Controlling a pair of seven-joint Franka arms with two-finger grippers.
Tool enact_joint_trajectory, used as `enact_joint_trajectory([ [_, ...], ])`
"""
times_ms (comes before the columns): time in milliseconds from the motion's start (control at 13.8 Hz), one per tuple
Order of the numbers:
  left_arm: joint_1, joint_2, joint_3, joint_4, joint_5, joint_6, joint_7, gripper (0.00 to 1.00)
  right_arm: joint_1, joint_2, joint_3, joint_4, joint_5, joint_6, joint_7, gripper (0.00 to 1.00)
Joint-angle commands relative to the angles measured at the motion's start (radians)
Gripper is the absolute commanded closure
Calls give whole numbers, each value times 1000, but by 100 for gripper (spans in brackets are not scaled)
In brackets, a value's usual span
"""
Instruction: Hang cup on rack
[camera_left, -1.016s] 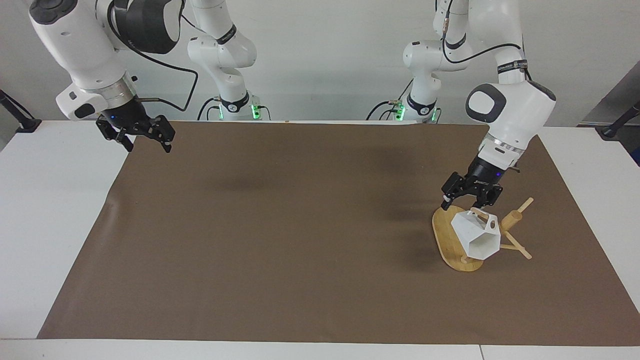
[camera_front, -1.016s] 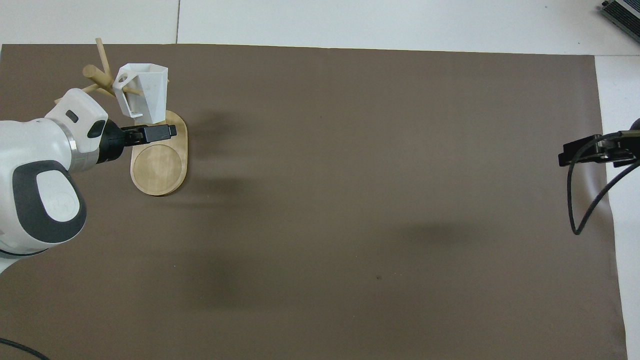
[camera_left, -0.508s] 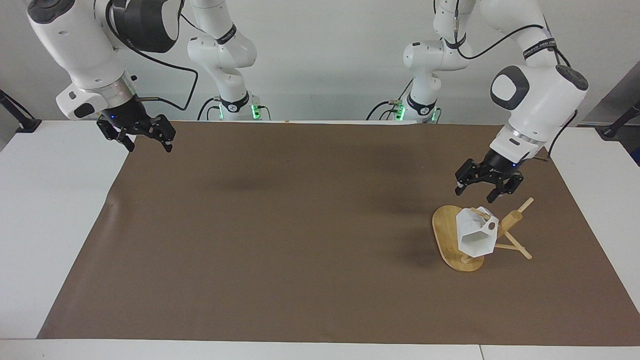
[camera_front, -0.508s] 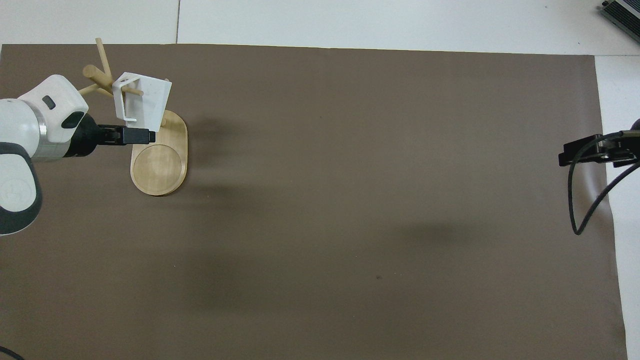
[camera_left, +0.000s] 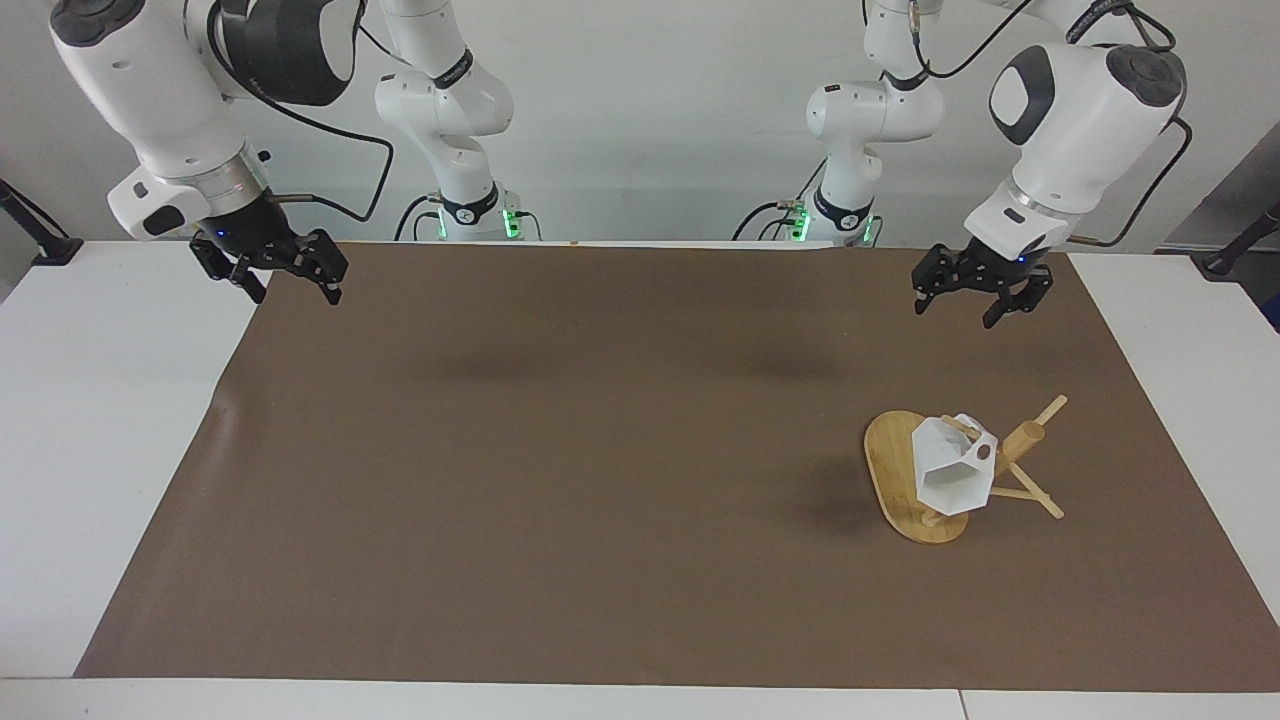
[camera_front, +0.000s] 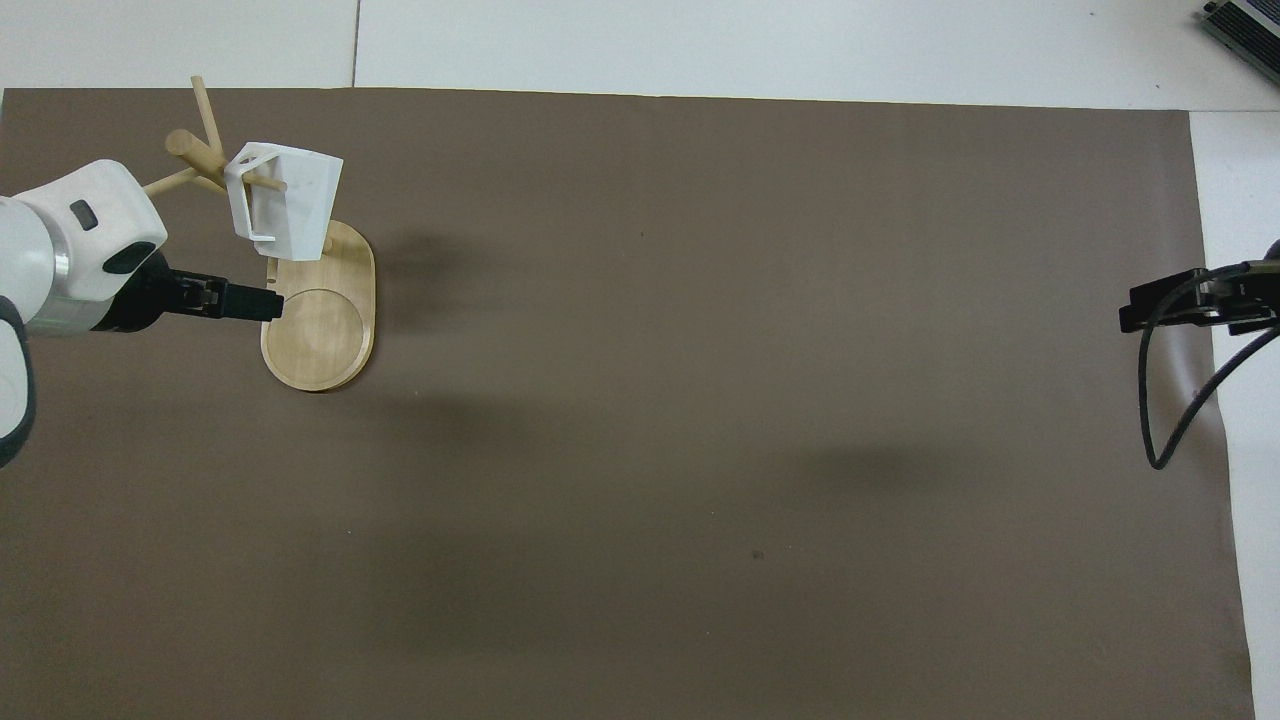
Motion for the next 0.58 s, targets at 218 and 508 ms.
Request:
enact_joint_trajectory([
  [218,-19,-5,-57,71,81,-67,-85,0,-4,-26,5,-38,-64,49,13,0],
  [508,-13,42,-58,168,84,-101,-82,0,-4,-28,5,-46,-64,56,13,0],
])
